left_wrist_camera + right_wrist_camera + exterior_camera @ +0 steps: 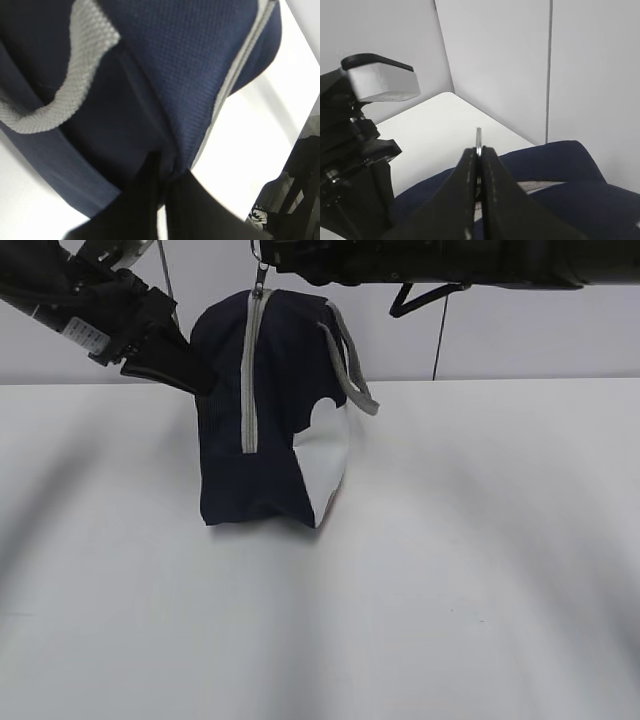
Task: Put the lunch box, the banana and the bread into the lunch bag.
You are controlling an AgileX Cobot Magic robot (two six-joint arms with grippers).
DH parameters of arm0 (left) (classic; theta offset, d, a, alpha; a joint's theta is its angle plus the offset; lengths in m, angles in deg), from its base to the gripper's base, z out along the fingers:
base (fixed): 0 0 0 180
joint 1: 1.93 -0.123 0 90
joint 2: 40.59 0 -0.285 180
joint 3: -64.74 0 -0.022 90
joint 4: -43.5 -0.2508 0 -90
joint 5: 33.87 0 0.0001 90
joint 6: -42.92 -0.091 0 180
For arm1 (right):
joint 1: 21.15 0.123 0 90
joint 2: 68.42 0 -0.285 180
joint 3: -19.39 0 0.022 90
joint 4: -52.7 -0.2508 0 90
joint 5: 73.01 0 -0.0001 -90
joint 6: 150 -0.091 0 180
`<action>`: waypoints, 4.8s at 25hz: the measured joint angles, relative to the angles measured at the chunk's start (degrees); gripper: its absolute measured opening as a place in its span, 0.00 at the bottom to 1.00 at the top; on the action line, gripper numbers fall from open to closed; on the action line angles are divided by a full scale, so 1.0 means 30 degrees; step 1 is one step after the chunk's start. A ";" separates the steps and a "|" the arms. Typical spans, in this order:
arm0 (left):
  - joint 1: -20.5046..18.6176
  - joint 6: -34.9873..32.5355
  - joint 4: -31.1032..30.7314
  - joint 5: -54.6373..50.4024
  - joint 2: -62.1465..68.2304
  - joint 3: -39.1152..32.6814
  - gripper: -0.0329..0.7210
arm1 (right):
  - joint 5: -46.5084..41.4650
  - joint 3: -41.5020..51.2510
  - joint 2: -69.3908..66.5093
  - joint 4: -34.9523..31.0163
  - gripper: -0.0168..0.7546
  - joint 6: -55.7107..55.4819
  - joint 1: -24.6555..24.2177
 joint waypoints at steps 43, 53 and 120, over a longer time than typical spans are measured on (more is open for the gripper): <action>0.2457 0.1590 -0.4220 0.0171 -0.1671 -0.2216 0.05 | -0.5510 -0.7234 -0.6382 0.4021 0.00 -0.6798 -0.2571; 0.3286 0.1646 -0.5227 0.0188 -0.1959 -0.2258 0.05 | -0.6422 -1.0460 -0.8355 0.5731 0.00 -0.9181 -0.2614; 0.0158 0.5580 0.3321 0.7956 0.1992 0.1006 0.56 | -0.6151 -1.7439 -1.3500 0.7573 0.00 -1.3255 -0.2934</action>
